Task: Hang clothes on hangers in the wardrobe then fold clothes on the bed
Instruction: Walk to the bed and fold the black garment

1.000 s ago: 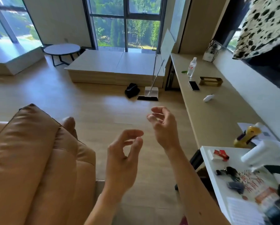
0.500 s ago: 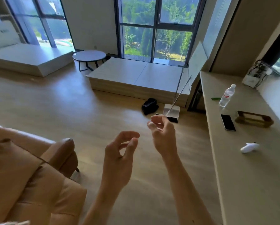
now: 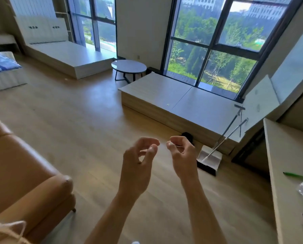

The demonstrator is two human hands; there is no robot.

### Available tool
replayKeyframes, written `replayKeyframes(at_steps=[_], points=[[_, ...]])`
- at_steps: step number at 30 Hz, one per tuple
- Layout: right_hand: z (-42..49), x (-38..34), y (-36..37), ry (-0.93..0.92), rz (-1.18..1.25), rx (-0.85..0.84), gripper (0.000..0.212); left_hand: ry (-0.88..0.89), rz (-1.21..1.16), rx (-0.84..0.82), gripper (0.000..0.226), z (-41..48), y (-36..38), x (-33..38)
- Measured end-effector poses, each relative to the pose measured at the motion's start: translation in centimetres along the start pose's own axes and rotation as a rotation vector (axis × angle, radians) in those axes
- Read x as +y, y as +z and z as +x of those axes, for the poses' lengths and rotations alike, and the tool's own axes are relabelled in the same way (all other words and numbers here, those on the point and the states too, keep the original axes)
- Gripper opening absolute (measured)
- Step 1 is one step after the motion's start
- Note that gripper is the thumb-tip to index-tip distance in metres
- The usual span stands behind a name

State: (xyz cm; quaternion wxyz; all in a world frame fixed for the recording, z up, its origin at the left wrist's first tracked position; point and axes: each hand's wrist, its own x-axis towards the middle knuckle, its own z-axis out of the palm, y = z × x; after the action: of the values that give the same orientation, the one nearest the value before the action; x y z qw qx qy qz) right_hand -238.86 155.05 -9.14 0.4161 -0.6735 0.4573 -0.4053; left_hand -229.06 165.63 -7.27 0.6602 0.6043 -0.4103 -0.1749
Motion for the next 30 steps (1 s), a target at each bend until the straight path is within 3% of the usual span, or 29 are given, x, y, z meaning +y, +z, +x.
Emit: replayKeyframes(at_steps=[8,16,23,30], points=[[18.6,-1.4,7.7,-0.020,0.057,-0.042,0.009,-0.008,0.037,0.059,0.021,18.8,1.5,-4.1],[34.7,-0.5,19.4,-0.047,0.143,-0.229,0.013,-0.034,0.127,0.190,0.021,34.1,0.3,-11.4],[51.1,-4.2,33.7,-0.136,0.195,-0.487,0.016,-0.040,0.211,0.482,0.020,50.1,-4.7,-15.5],[58.7,-8.3,47.8,-0.203,0.270,-0.730,0.009,-0.067,0.220,0.759,0.018,60.2,-13.3,-18.5]])
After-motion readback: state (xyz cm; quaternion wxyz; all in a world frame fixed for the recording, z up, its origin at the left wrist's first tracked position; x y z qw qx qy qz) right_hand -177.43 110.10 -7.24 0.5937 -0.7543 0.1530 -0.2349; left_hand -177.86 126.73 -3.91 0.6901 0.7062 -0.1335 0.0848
